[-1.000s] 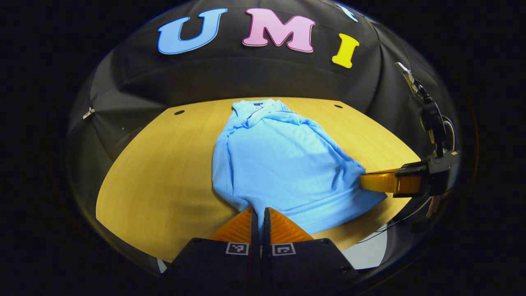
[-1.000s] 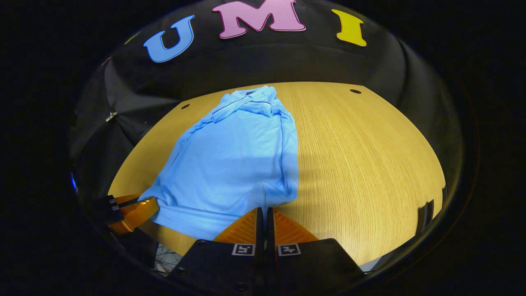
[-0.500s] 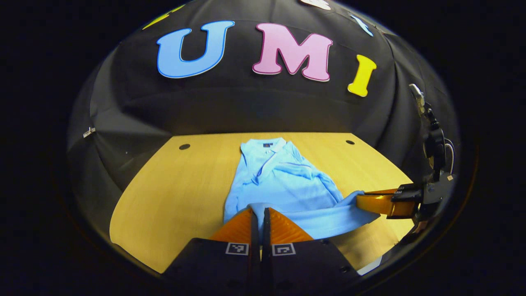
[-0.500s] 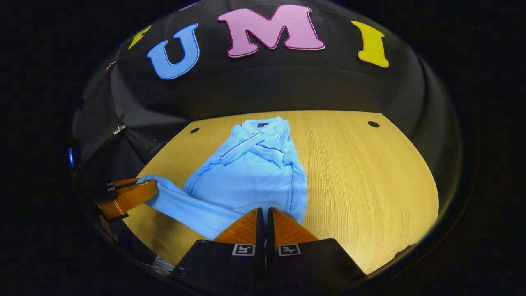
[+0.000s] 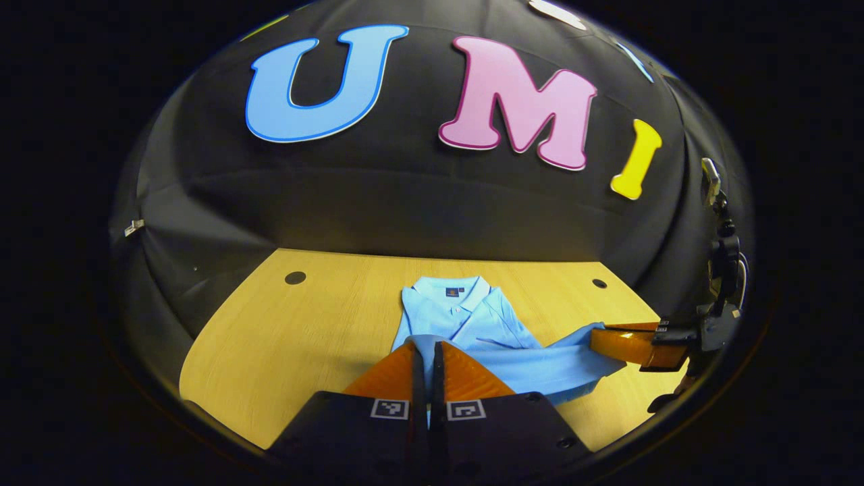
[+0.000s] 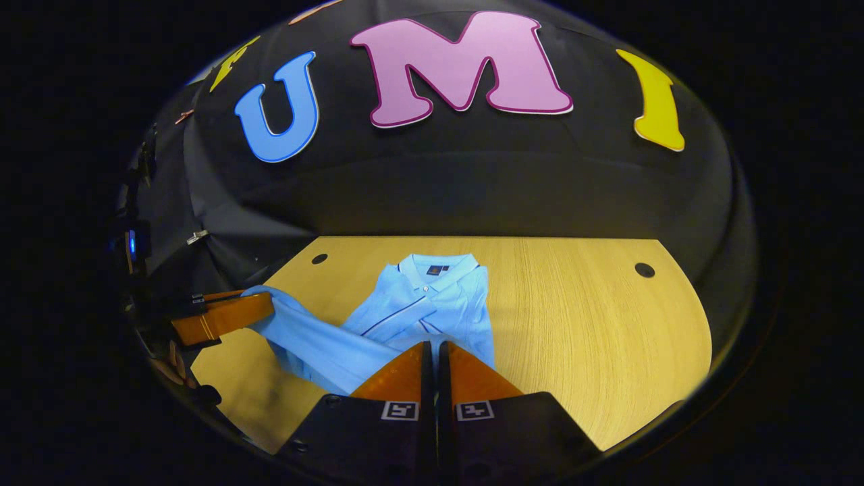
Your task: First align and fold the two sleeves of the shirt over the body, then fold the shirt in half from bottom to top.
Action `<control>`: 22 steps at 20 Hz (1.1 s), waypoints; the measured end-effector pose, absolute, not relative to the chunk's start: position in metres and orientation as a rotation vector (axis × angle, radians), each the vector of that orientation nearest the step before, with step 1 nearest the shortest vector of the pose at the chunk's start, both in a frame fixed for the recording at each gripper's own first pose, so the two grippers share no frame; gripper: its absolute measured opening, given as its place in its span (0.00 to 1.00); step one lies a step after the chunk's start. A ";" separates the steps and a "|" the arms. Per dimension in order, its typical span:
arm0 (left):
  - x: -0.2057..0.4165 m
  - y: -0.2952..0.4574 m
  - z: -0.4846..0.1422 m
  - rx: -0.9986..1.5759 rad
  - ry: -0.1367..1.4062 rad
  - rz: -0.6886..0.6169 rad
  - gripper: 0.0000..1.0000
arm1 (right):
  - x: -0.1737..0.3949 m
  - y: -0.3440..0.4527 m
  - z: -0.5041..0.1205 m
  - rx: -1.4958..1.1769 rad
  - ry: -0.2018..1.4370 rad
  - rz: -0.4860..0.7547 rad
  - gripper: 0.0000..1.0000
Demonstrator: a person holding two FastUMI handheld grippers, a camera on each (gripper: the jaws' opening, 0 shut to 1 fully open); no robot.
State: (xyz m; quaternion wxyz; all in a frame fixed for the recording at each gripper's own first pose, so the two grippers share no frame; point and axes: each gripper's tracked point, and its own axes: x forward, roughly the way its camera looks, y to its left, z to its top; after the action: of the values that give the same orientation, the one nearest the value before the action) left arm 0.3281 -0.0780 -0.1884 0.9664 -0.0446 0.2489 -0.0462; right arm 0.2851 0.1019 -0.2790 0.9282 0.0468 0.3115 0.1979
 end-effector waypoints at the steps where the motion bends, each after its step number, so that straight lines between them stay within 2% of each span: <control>1: 0.343 -0.077 -0.188 -0.100 0.505 -0.090 0.06 | 0.301 0.104 -0.280 0.090 0.628 0.411 0.06; 6: 0.416 -0.073 -0.194 -0.083 0.510 -0.084 0.06 | 0.375 0.119 -0.285 0.100 0.591 0.422 0.05; 7: 0.429 -0.074 -0.198 -0.080 0.517 -0.087 0.11 | 0.389 0.124 -0.290 0.093 0.588 0.427 0.06; 8: 0.444 -0.071 -0.202 -0.059 0.514 -0.082 0.06 | 0.404 0.127 -0.293 0.092 0.580 0.432 0.05; 14: 0.532 -0.071 -0.222 -0.014 0.488 -0.089 0.06 | 0.481 0.141 -0.322 0.054 0.552 0.419 0.05; 16: 0.552 -0.066 -0.245 -0.003 0.523 -0.076 0.06 | 0.500 0.138 -0.345 0.057 0.577 0.394 0.05; 17: 0.559 -0.065 -0.260 0.001 0.533 -0.072 0.06 | 0.507 0.139 -0.354 0.062 0.584 0.382 0.11; 18: 0.565 -0.065 -0.272 -0.014 0.545 -0.070 0.06 | 0.516 0.137 -0.364 0.056 0.597 0.369 0.05; 19: 0.572 -0.064 -0.282 -0.035 0.546 -0.067 0.06 | 0.523 0.134 -0.372 0.054 0.607 0.358 0.05; 20: 0.578 -0.060 -0.288 -0.042 0.544 -0.057 0.06 | 0.528 0.132 -0.378 0.058 0.611 0.349 0.00; 21: 0.581 -0.054 -0.294 -0.044 0.539 -0.054 0.06 | 0.530 0.133 -0.381 0.071 0.617 0.342 0.05; 22: 0.582 -0.050 -0.297 -0.036 0.532 -0.048 0.06 | 0.529 0.132 -0.383 0.087 0.622 0.340 0.05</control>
State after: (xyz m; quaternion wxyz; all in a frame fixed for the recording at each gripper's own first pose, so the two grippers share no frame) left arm 0.5824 -0.0500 -0.2967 0.9643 -0.0179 0.2630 -0.0238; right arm 0.5290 0.1322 -0.3834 0.9369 0.0428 0.3045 0.1663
